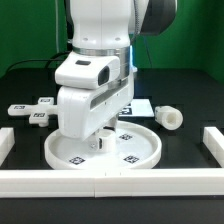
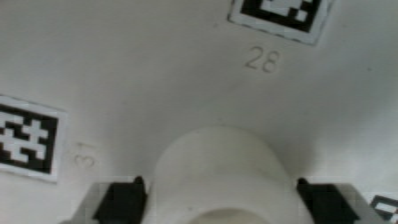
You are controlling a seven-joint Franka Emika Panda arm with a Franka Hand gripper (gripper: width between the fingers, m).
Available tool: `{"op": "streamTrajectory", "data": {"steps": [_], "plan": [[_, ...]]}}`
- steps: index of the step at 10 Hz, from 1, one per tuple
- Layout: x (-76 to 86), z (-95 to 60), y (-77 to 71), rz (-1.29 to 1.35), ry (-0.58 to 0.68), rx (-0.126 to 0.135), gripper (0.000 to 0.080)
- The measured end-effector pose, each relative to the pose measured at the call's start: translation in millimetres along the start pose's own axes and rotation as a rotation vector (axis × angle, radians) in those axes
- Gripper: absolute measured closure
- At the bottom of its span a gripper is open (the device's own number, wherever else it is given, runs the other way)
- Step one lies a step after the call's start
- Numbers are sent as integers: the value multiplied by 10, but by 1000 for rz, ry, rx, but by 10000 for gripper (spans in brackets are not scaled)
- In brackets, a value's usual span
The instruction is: Assemble round table
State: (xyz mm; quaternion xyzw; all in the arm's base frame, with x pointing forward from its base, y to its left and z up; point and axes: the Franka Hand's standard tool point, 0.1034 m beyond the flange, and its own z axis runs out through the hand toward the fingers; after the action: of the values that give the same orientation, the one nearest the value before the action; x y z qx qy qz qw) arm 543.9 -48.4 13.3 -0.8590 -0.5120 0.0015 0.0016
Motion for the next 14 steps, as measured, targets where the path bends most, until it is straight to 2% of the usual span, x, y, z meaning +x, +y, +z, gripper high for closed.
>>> {"op": "streamTrajectory", "data": {"steps": [4, 7, 11, 14], "plan": [[20, 1, -1, -2, 1, 0, 398], [294, 0, 48, -36, 16, -11, 397], [514, -3, -57, -44, 9, 11, 396], [613, -3, -102, -33, 2, 25, 396]]}}
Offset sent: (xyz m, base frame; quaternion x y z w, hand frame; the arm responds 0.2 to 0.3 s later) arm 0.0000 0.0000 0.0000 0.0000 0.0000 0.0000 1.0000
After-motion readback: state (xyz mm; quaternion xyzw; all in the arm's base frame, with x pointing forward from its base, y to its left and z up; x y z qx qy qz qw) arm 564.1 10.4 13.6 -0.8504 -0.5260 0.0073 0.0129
